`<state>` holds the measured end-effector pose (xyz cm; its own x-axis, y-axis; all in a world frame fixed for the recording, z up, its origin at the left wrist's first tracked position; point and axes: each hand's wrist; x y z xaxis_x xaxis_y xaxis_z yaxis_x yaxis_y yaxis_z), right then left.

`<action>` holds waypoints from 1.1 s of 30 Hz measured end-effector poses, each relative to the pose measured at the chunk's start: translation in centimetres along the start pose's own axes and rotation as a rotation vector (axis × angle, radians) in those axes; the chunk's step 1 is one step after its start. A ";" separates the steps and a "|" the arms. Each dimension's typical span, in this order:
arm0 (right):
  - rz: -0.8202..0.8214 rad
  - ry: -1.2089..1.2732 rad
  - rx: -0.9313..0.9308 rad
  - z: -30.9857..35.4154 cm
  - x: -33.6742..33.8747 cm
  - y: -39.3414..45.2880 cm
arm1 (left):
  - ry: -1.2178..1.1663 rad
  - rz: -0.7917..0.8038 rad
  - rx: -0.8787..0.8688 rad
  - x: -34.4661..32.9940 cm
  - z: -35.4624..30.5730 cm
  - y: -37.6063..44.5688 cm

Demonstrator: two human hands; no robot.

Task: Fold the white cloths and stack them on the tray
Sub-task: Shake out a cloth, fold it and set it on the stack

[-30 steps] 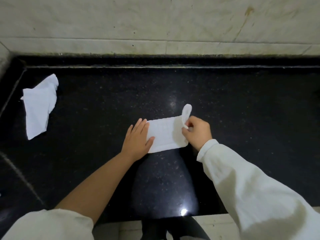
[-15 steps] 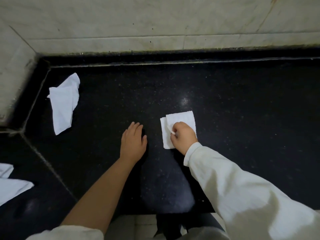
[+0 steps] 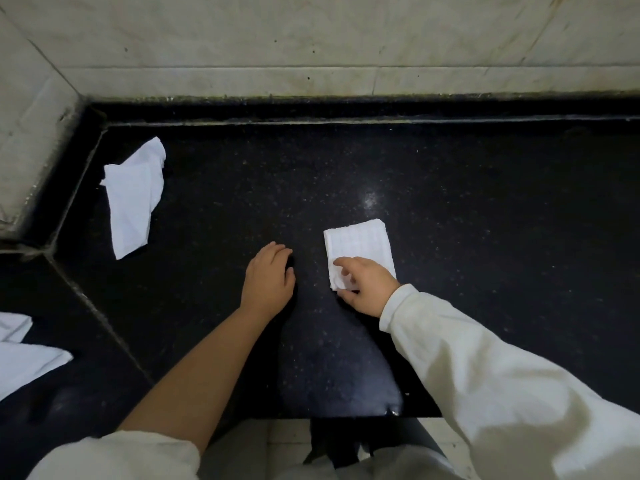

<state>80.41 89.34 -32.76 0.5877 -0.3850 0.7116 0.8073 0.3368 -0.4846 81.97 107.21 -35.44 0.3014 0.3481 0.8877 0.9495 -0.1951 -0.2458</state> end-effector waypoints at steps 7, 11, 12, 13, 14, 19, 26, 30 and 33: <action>-0.084 -0.313 -0.020 -4.9 1.9 -2.6 | 0.104 -0.024 -0.442 -1.0 -3.8 0.2; -0.002 -0.415 0.004 -5.5 1.6 -2.1 | 0.316 0.149 -0.539 -1.8 -4.7 0.4; 0.000 -0.436 0.006 -5.6 1.8 -1.9 | 0.372 0.166 -0.528 -2.0 -4.5 0.6; 0.007 -0.441 0.004 -5.5 1.8 -1.7 | 0.412 0.188 -0.504 -1.9 -4.4 0.8; 0.032 -0.471 0.006 -5.3 1.9 -1.7 | 0.427 0.181 -0.485 -1.7 -4.5 0.7; -0.042 -0.469 0.040 -5.7 2.1 -1.3 | 0.563 0.308 -0.386 -0.9 -6.7 0.9; -0.274 -0.204 -0.138 -6.8 8.0 -5.8 | 0.571 0.130 -0.604 1.5 -13.2 4.2; -0.542 -0.002 -0.218 -11.6 12.6 -14.1 | 0.525 0.029 -0.880 3.2 -23.2 5.4; -0.684 0.025 -0.340 -16.5 14.6 -22.5 | 0.470 0.000 -1.049 2.2 -33.2 3.8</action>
<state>71.66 61.95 -19.88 -0.0509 -0.4334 0.8998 0.9615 -0.2647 -0.0731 83.30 76.78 -21.47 0.0294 0.0151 0.9995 0.3428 -0.9394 0.0042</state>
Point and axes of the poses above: each hand's wrist, its own y-axis towards the middle knuckle, its own x-axis out of the back of the hand, z = x × y, and after that the axes turned 7 degrees about z, right-handed
